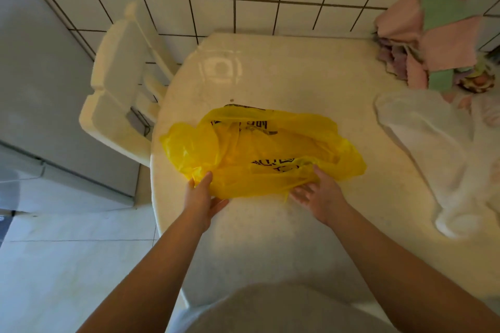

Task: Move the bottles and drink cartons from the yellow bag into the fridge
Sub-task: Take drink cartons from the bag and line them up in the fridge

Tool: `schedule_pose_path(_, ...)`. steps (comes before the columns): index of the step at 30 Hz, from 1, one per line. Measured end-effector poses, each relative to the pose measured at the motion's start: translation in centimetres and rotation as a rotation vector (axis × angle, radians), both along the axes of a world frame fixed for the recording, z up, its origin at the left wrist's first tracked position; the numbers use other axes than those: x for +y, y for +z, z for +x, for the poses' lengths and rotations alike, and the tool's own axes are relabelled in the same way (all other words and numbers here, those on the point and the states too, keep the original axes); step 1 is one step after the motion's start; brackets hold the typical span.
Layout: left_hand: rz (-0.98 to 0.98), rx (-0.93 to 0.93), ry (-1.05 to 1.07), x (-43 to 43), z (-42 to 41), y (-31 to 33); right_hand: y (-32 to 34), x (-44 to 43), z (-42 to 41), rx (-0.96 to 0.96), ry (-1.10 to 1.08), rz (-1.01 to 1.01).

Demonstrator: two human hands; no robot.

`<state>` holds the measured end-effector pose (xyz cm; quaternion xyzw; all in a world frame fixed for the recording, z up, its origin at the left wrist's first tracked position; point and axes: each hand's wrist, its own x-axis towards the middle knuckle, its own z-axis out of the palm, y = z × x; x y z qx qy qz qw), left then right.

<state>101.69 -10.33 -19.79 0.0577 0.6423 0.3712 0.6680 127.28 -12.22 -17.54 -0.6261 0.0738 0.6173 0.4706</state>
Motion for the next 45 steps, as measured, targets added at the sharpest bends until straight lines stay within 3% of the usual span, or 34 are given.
schedule_pose_path(19, 0.155, -0.015, 0.054, 33.1, 4.6, -2.6, -1.8, 32.6, 4.2, -0.197, 0.247, 0.139)
schedule_pose_path(26, 0.184, -0.014, 0.078, 39.3, 5.9, -3.6, -2.6, 39.8, 4.5, -0.218, 0.267, 0.201)
schedule_pose_path(35, 0.199, 0.226, -0.059, 30.0, 6.2, -1.5, -1.8, 31.7, 3.1, -0.285, 0.359, 0.202)
schedule_pose_path(39, 0.363, 0.593, -0.451, 22.0, 5.5, -0.3, -1.2, 24.1, 2.7, -0.422, 0.476, 0.219)
schedule_pose_path(45, 0.573, 1.017, -0.99, 10.4, 4.6, 1.2, -0.5, 12.1, 3.2, -0.812, 0.961, 0.28)
